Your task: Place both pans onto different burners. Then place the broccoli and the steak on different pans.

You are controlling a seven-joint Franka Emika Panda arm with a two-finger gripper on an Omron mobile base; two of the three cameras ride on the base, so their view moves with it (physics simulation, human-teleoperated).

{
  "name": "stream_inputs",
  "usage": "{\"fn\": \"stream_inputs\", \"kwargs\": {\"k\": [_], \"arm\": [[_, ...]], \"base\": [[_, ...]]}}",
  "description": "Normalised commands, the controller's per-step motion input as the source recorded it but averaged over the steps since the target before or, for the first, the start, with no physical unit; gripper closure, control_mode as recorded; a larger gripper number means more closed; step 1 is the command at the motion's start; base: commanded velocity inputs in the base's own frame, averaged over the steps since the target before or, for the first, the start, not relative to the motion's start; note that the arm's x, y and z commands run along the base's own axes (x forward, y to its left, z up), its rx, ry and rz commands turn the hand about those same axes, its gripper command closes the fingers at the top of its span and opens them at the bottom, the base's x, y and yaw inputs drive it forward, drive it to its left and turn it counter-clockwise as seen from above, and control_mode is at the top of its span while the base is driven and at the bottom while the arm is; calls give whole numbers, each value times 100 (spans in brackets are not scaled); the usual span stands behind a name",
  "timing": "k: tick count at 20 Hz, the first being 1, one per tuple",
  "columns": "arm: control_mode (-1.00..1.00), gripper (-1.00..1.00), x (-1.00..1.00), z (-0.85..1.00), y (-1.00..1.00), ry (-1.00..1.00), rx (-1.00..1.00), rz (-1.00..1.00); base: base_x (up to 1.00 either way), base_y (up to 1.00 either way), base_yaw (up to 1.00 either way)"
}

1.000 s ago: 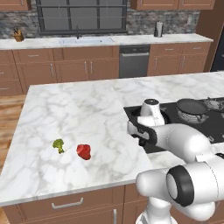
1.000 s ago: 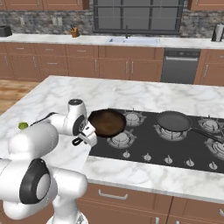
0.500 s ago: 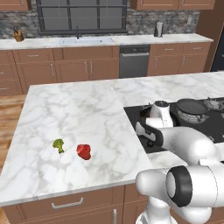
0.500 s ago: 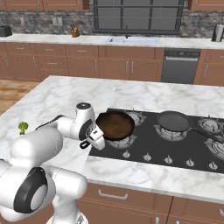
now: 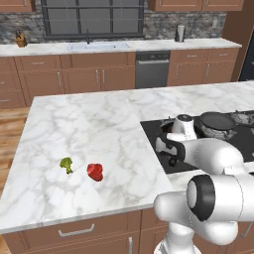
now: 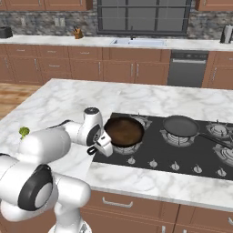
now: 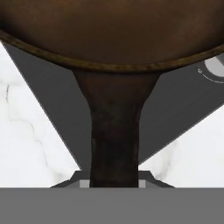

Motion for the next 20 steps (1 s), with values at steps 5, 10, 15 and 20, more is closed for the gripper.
{"fn": "stream_inputs", "kwargs": {"k": [5, 10, 15, 20], "arm": [[-100, 100, 30, 0, -2, 12, 0, 0], [-100, 100, 17, 0, -14, 13, 0, 0], [-100, 100, 17, -6, -13, 5, 0, 0], [-100, 100, 15, -23, -6, 0, 0, 0]], "base": [[0, 0, 0], [0, 0, 0], [0, 0, 0], [0, 0, 0]]}}
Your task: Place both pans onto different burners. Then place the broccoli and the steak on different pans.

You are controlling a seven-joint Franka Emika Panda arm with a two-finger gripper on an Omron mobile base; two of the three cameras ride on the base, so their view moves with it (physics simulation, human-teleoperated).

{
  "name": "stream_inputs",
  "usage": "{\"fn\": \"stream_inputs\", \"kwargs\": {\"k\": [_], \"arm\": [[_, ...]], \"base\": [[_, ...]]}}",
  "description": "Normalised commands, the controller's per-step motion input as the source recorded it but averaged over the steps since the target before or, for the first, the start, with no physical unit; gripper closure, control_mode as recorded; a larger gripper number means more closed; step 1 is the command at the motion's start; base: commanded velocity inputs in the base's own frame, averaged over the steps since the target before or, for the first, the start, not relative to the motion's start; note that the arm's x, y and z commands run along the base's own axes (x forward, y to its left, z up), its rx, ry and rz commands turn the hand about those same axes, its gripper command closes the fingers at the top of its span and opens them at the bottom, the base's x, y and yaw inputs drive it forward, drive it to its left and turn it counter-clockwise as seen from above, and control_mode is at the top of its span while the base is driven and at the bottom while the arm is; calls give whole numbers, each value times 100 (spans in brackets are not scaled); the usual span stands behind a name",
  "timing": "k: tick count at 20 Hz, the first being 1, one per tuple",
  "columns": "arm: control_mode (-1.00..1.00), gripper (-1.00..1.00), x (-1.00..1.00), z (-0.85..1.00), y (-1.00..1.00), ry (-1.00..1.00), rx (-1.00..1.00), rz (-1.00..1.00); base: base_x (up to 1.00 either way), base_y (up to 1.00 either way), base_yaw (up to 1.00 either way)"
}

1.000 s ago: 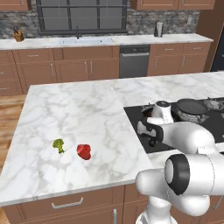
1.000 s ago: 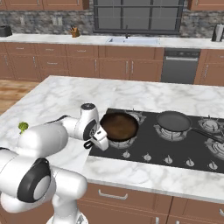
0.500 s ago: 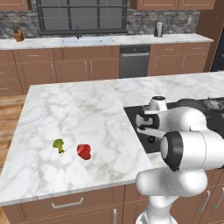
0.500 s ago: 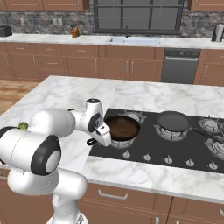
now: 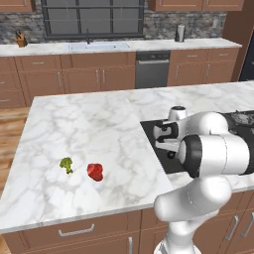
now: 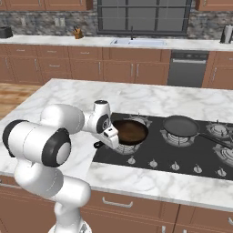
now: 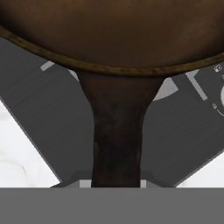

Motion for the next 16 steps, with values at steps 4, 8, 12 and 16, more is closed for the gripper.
{"fn": "stream_inputs", "kwargs": {"k": [4, 8, 12, 16], "arm": [[-100, 100, 10, -24, -3, 0, 0, 0], [-100, 100, 1, -35, -6, 0, 0, 0], [-100, 100, 0, -27, -5, 0, 0, 0], [-100, 100, 0, -13, -6, 0, 0, 0]], "base": [[0, 0, 0], [0, 0, 0], [0, 0, 0], [0, 0, 0]]}}
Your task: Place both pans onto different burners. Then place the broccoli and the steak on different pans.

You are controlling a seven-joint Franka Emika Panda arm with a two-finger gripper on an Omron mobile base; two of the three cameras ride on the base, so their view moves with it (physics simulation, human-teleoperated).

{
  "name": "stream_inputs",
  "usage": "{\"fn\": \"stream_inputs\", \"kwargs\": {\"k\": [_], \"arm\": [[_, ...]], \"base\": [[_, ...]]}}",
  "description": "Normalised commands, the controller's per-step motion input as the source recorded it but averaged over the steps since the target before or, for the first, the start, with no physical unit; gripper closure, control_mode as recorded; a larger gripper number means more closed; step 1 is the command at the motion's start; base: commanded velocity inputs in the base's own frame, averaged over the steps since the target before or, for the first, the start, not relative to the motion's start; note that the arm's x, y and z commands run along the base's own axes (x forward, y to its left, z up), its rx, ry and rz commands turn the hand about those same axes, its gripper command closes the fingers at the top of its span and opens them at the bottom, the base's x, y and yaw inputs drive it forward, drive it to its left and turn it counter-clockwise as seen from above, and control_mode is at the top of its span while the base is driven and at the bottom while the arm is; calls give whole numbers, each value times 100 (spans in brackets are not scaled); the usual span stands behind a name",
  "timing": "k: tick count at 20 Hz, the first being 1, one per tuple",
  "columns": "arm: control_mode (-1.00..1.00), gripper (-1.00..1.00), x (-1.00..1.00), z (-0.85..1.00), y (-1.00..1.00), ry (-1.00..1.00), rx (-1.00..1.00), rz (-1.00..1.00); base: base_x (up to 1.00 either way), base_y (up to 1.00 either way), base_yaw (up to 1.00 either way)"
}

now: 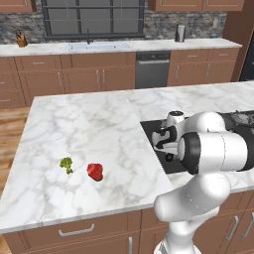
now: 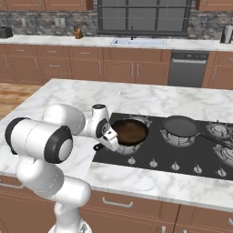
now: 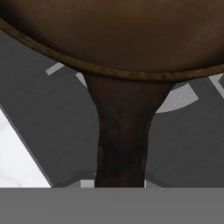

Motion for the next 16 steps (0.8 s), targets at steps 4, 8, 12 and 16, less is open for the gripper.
{"fn": "stream_inputs", "kwargs": {"k": [4, 8, 12, 16], "arm": [[-100, 100, 0, 0, 0, 0, 0, 0], [-100, -100, 0, 0, 0, 0, 0, 0], [-100, -100, 1, 0, 0, 1, 0, 0], [-100, -100, 0, 15, 0, 3, 0, 0]], "base": [[0, 0, 0], [0, 0, 0], [0, 0, 0], [0, 0, 0]]}}
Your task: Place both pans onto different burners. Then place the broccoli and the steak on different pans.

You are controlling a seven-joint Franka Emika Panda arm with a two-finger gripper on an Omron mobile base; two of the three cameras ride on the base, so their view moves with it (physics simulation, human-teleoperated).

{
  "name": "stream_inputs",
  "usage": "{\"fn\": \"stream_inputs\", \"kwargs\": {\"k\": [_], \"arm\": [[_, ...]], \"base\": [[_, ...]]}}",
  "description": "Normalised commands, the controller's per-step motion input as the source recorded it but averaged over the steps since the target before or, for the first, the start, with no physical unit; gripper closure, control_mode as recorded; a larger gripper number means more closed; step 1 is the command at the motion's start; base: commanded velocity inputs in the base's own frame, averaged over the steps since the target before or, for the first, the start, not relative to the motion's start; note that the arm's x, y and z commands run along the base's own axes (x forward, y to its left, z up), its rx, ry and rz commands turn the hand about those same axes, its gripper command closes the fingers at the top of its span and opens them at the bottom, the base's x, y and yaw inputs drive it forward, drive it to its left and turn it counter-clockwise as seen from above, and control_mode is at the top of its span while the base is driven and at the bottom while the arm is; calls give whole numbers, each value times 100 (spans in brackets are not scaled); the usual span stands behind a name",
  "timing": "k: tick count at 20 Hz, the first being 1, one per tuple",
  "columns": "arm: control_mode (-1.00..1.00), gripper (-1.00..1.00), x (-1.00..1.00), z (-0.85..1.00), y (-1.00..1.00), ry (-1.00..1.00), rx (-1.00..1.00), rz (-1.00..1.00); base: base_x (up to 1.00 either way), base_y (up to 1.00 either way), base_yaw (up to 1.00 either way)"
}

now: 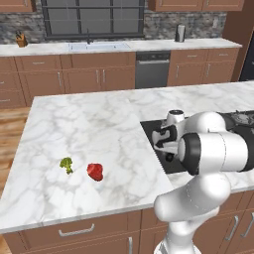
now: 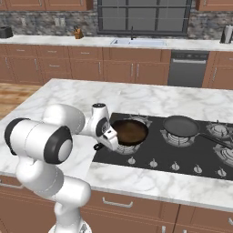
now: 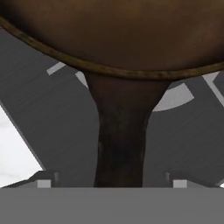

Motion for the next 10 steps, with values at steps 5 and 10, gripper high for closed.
{"fn": "stream_inputs", "kwargs": {"k": [5, 10], "arm": [[-100, -100, 0, 48, 1, 3, 0, 0], [-100, -100, 0, 43, 11, 7, 0, 1]], "base": [[0, 0, 0], [0, 0, 0]]}}
